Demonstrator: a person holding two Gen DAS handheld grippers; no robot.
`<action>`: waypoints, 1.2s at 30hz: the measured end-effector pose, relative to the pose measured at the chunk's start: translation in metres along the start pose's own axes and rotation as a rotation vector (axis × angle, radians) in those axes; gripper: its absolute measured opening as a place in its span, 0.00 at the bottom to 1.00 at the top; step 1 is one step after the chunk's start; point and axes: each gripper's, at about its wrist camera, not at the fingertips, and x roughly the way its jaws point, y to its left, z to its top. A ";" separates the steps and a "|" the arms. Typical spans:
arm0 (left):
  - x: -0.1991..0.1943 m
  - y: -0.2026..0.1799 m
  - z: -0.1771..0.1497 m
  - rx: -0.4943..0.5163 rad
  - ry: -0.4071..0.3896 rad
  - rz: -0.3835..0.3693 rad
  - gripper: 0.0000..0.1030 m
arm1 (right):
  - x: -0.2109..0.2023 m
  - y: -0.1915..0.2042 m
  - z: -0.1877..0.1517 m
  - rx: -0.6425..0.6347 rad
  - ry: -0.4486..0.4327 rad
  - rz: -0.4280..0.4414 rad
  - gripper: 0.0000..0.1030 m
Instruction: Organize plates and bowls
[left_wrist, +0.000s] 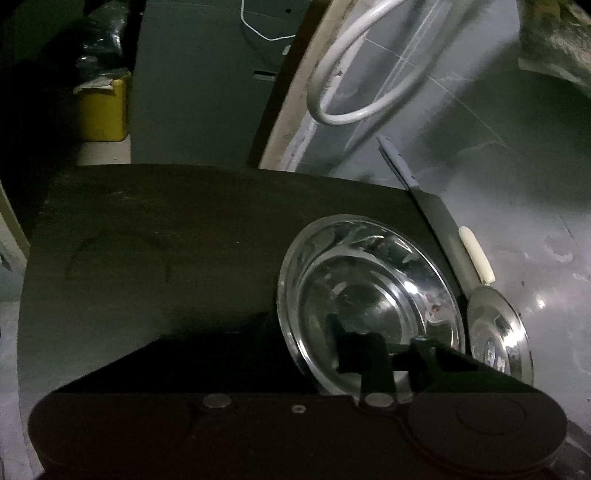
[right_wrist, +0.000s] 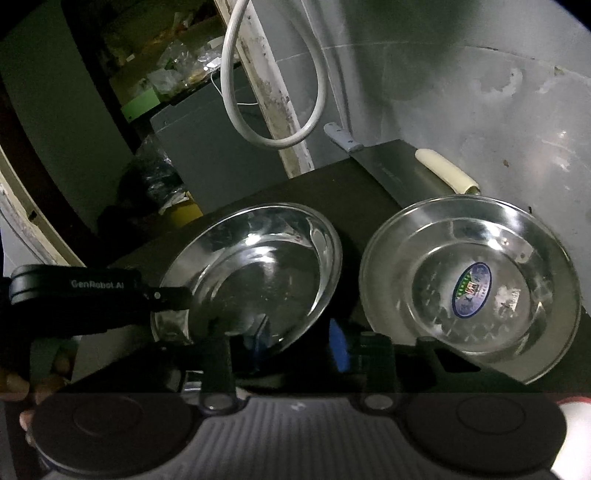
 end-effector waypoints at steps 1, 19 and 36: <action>0.002 0.000 0.000 0.006 0.006 -0.009 0.21 | 0.001 0.000 0.001 0.001 0.002 0.006 0.29; -0.059 -0.013 -0.024 0.199 -0.114 -0.023 0.17 | -0.056 0.021 -0.011 -0.104 -0.131 0.022 0.23; -0.112 -0.025 -0.099 0.381 0.066 0.015 0.27 | -0.128 0.035 -0.069 -0.121 0.013 -0.022 0.22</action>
